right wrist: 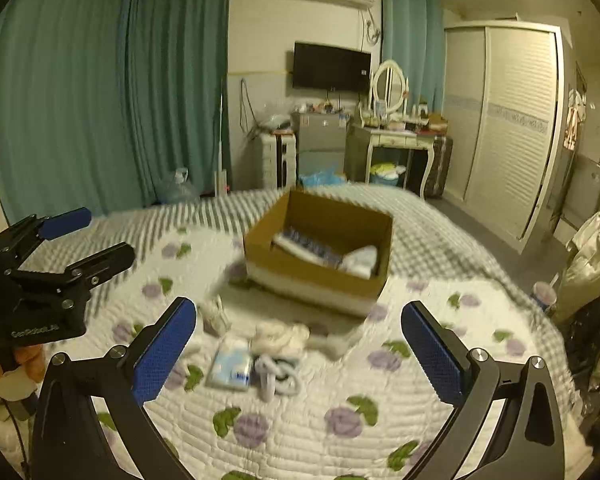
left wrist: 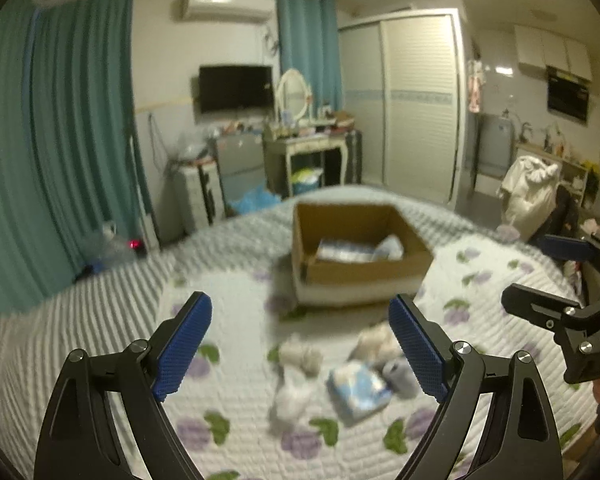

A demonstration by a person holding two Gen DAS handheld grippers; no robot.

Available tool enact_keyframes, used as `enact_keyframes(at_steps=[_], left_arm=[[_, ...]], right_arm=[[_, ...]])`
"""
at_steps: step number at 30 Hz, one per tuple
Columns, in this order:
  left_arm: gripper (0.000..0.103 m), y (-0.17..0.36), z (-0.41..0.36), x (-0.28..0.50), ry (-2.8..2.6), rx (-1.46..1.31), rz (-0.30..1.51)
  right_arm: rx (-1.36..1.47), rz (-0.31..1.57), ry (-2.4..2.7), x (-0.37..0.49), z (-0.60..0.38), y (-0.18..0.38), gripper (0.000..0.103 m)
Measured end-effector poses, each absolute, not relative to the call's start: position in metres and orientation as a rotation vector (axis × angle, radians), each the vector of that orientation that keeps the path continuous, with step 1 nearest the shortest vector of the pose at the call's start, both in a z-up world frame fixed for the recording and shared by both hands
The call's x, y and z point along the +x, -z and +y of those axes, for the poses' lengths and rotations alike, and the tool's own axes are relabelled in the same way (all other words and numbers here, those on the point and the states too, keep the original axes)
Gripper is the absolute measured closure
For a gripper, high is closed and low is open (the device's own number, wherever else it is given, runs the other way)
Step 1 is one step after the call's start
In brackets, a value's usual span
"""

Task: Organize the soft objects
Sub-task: 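Move both open tools back toward the remaining items, then grasp the white crumpled bag with the left tool while the right tool grasps the white twisted toy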

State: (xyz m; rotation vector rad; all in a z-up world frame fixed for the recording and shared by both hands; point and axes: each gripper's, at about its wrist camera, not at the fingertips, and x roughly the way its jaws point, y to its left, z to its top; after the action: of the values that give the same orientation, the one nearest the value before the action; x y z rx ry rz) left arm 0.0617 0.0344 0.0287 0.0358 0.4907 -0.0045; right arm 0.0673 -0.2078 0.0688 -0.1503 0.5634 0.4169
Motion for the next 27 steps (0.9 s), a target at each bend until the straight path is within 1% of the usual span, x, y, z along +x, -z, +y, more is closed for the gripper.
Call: enact_keyframes(at_steps=[5, 8, 9, 11, 12, 14, 16, 17, 18, 19, 21, 22, 23, 24, 27], left_arm=[[0.012, 0.047, 0.050, 0.081, -0.014, -0.020, 0.610], [0.013, 0.081, 0.048, 0.092, -0.017, -0.024, 0.668], [0.013, 0.091, 0.048, 0.096, -0.016, -0.026, 0.684], [0.014, 0.105, 0.046, 0.103, -0.018, -0.032, 0.714], [0.015, 0.112, 0.044, 0.108, -0.016, -0.034, 0.732], [0.024, 0.121, 0.044, 0.113, -0.007, -0.024, 0.754], [0.028, 0.129, 0.039, 0.118, 0.001, -0.012, 0.778], [0.036, 0.131, 0.039, 0.119, 0.008, -0.013, 0.784], [0.047, 0.134, 0.038, 0.120, 0.017, -0.015, 0.794], [0.052, 0.137, 0.037, 0.120, 0.024, -0.016, 0.807], [0.065, 0.139, 0.037, 0.119, 0.023, -0.012, 0.814], [0.068, 0.139, 0.037, 0.117, 0.026, -0.009, 0.813], [0.069, 0.138, 0.039, 0.115, 0.031, -0.013, 0.812], [0.069, 0.137, 0.040, 0.112, 0.038, -0.024, 0.810], [0.072, 0.132, 0.042, 0.101, 0.046, -0.045, 0.806]], right_arm=[[-0.173, 0.673, -0.423, 0.093, -0.195, 0.004, 0.000], [-0.214, 0.729, -0.416, 0.109, -0.185, 0.043, 0.001], [-0.218, 0.747, -0.421, 0.114, -0.183, 0.053, 0.005], [-0.211, 0.788, -0.431, 0.124, -0.180, 0.075, 0.011], [-0.202, 0.802, -0.437, 0.128, -0.180, 0.083, 0.015], [-0.180, 0.824, -0.457, 0.134, -0.179, 0.096, 0.021], [-0.164, 0.837, -0.473, 0.137, -0.178, 0.105, 0.029], [-0.162, 0.844, -0.479, 0.137, -0.177, 0.107, 0.036], [-0.162, 0.851, -0.484, 0.137, -0.177, 0.111, 0.045], [-0.165, 0.855, -0.487, 0.137, -0.177, 0.114, 0.049], [-0.165, 0.855, -0.494, 0.136, -0.177, 0.115, 0.057], [-0.160, 0.852, -0.499, 0.134, -0.179, 0.113, 0.062], [-0.153, 0.853, -0.505, 0.133, -0.179, 0.111, 0.065], [-0.143, 0.851, -0.510, 0.131, -0.181, 0.108, 0.070], [-0.145, 0.836, -0.505, 0.122, -0.183, 0.099, 0.075]])
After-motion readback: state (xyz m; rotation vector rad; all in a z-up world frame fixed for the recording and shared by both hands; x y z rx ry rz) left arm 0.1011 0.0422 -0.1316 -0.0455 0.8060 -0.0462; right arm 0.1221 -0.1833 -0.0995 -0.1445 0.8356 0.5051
